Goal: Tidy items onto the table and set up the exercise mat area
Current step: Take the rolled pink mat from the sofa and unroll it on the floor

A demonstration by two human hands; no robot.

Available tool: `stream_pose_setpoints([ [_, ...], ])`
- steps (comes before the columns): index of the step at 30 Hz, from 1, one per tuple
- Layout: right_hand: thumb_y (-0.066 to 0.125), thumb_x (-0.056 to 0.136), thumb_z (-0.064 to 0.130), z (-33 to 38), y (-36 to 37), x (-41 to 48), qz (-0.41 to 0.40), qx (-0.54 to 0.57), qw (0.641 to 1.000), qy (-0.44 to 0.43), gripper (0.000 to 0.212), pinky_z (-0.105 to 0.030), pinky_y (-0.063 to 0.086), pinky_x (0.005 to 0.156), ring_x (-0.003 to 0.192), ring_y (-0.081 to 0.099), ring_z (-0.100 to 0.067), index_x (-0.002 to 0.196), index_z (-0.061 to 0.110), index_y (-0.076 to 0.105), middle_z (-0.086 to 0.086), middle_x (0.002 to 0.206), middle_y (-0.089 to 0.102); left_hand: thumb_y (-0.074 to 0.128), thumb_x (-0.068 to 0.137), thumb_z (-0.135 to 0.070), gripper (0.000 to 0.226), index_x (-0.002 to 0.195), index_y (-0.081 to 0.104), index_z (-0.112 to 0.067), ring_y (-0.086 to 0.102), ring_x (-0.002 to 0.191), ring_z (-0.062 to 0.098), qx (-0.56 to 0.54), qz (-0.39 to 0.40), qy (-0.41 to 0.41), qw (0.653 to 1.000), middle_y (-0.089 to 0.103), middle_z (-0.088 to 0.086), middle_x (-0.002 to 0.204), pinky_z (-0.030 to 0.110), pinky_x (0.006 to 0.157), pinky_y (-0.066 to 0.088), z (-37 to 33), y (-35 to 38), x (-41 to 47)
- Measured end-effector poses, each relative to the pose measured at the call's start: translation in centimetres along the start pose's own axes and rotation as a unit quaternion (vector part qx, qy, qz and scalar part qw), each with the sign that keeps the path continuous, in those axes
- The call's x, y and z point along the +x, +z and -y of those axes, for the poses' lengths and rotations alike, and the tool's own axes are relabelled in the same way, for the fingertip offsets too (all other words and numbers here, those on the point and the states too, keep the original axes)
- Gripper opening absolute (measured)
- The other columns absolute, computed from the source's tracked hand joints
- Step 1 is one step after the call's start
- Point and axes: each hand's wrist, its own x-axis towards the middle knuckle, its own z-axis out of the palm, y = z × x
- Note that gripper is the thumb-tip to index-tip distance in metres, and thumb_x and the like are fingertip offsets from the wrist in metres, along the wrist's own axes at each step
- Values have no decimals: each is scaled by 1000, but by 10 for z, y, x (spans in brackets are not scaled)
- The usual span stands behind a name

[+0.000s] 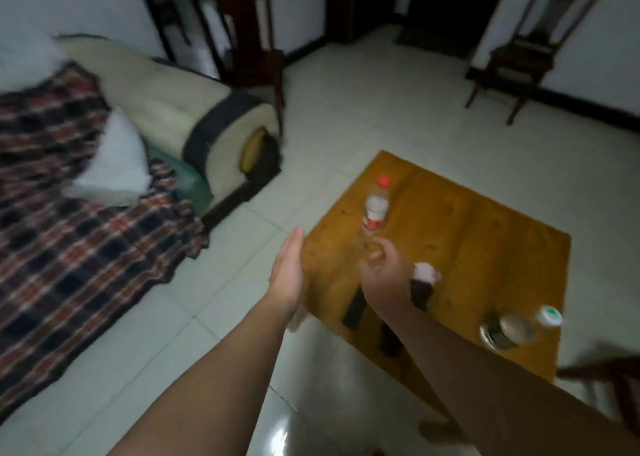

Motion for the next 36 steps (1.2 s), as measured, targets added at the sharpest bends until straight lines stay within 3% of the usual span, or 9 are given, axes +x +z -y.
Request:
stream_pose_setpoints([
  [3, 62, 89, 12, 64, 40, -2, 107, 81, 991, -6, 35, -35, 51, 86, 92, 61, -23, 124, 16, 61, -3, 100, 64, 36, 92, -63, 64, 146, 40, -28, 37, 137, 12, -53, -86, 50, 994, 43, -6, 149, 45, 118, 23, -28, -56, -12],
  [6, 61, 88, 9, 116, 78, -7, 194, 125, 973, -32, 32, -27, 48, 74, 79, 61, -18, 119, 16, 65, -4, 103, 67, 38, 80, -75, 78, 144, 43, -31, 37, 137, 10, -66, -169, 63, 981, 43, -10, 150, 44, 118, 23, -43, -108, -35],
  [9, 64, 90, 12, 158, 115, -31, 308, 148, 938, -63, 28, -34, 49, 88, 92, 64, -16, 117, 17, 64, -2, 105, 69, 38, 85, -72, 70, 144, 42, -34, 36, 138, 11, -113, -272, 76, 953, 41, -14, 149, 44, 117, 25, -46, -159, -77],
  [16, 69, 90, 18, 207, 172, -156, 542, 72, 824, -152, 34, -45, 49, 101, 102, 64, -18, 122, 22, 60, 6, 104, 68, 35, 89, -71, 67, 145, 38, -34, 36, 139, 15, -195, -495, 59, 845, 39, -10, 151, 46, 116, 27, 4, -239, -223],
  [19, 68, 90, 19, 213, 185, -228, 610, 53, 773, -169, 34, -46, 48, 103, 103, 64, -17, 123, 21, 60, 7, 102, 68, 35, 84, -75, 73, 145, 40, -35, 36, 138, 17, -225, -568, 54, 790, 42, -8, 150, 48, 115, 28, 31, -262, -291],
  [22, 65, 92, 20, 218, 195, -308, 675, 28, 713, -186, 33, -43, 50, 99, 103, 64, -16, 124, 22, 59, 5, 105, 66, 33, 92, -65, 63, 146, 39, -32, 38, 137, 17, -261, -629, 63, 729, 45, -7, 147, 43, 112, 32, 61, -279, -365],
  [28, 64, 93, 23, 211, 203, -475, 768, -32, 592, -242, 36, -45, 47, 102, 100, 63, -14, 128, 19, 56, 6, 105, 64, 34, 96, -59, 59, 146, 39, -29, 38, 137, 19, -363, -707, 64, 603, 45, -3, 147, 48, 112, 33, 136, -296, -513],
  [31, 61, 96, 25, 206, 203, -569, 802, -41, 538, -257, 36, -38, 49, 92, 100, 62, -16, 131, 17, 54, 4, 109, 61, 36, 95, -59, 58, 144, 42, -29, 40, 136, 18, -385, -742, 73, 545, 47, -2, 145, 46, 110, 35, 176, -308, -585],
  [36, 57, 98, 32, 204, 206, -678, 834, -42, 487, -255, 33, -37, 49, 91, 108, 60, -20, 128, 20, 55, 1, 122, 58, 36, 95, -59, 58, 144, 42, -30, 41, 135, 18, -384, -778, 69, 492, 48, -3, 144, 45, 108, 37, 215, -331, -667],
])
